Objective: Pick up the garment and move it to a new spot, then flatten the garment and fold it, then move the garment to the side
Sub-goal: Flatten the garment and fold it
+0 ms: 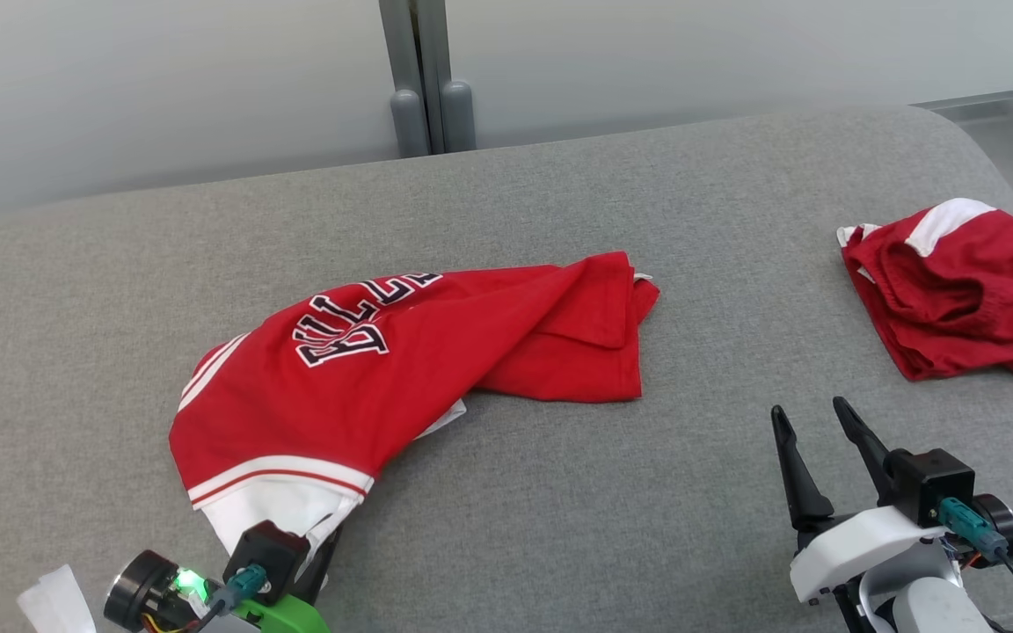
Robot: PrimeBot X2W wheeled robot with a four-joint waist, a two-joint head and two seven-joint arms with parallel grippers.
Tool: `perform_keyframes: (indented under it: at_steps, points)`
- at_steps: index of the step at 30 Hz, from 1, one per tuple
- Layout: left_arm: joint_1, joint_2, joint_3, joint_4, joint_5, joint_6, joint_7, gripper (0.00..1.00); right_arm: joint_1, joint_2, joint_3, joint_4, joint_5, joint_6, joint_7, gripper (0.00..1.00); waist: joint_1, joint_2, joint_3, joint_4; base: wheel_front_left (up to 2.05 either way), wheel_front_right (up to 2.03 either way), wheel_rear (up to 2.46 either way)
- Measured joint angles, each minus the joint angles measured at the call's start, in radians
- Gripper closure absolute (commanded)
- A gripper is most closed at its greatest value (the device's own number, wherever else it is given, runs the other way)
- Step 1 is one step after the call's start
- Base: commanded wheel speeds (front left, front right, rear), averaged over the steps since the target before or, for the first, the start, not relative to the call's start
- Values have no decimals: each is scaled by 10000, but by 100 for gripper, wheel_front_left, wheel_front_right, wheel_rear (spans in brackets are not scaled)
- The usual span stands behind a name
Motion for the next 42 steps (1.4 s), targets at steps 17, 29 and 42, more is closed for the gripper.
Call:
perform_keyframes:
  at_steps: [17,29,42]
  points:
    - [918,-2454,2449,1781,-424,-1037,-1465,0,27,-2,96,-44,-40,0,0,0,0,0,-240,102,0,0,0]
    - [2400,-3524,5653,558,1687,-1285,-1476,0,-1979,4,1561,2391,1662,0,-15,0,0,0,-208,957,0,0,0]
    - [3007,-3902,7304,848,2633,-1827,-1476,0,-4125,10,2355,5944,3463,0,-12,0,0,0,400,2059,0,0,0]
